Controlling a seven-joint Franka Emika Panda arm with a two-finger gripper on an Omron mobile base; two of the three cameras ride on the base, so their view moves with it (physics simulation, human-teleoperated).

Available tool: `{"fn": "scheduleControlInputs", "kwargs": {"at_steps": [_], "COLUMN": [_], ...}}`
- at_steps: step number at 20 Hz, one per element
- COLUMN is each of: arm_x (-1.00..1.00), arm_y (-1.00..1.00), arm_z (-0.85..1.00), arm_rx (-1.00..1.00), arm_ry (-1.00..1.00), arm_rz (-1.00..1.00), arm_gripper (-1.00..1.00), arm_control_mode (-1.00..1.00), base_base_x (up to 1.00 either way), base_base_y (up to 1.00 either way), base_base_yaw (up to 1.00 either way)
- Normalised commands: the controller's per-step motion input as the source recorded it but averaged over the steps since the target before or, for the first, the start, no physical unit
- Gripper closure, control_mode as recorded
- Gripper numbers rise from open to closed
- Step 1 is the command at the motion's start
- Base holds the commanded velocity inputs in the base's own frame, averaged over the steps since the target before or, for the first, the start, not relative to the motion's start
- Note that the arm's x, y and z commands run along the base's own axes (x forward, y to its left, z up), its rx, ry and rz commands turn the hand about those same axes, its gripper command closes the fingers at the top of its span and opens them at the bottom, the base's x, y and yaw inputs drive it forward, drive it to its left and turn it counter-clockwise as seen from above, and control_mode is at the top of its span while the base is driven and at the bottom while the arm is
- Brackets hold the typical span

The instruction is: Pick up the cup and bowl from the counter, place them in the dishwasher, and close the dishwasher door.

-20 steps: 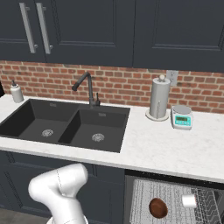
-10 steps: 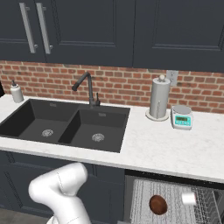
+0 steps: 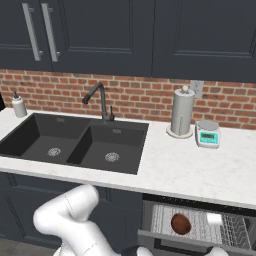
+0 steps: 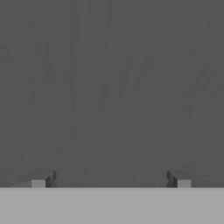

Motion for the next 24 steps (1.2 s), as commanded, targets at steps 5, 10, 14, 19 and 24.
{"fn": "scheduleControlInputs", "kwargs": {"at_steps": [5, 10, 14, 19, 24], "arm_x": [0.75, 0.65, 0.61, 0.64, 0.62], "arm_y": [0.0, 0.0, 0.01, 0.03, 0.07], "arm_z": [-0.33, -0.28, -0.3, -0.38, -0.42], "arm_rx": [0.0, 0.0, 0.0, 0.0, 0.0], "arm_ry": [-0.31, -0.32, -0.29, -0.22, -0.07], "arm_rz": [0.14, 0.17, 0.19, 0.18, 0.14], "arm_gripper": [-1.0, -1.0, -1.0, -1.0, -1.0], "arm_control_mode": [-1.0, -1.0, -1.0, -1.0, -1.0], "base_base_x": [0.0, 0.0, 0.0, 0.0, 0.0], "base_base_y": [0.0, 0.0, 0.0, 0.0, 0.0], "base_base_yaw": [0.0, 0.0, 0.0, 0.0, 0.0]}}
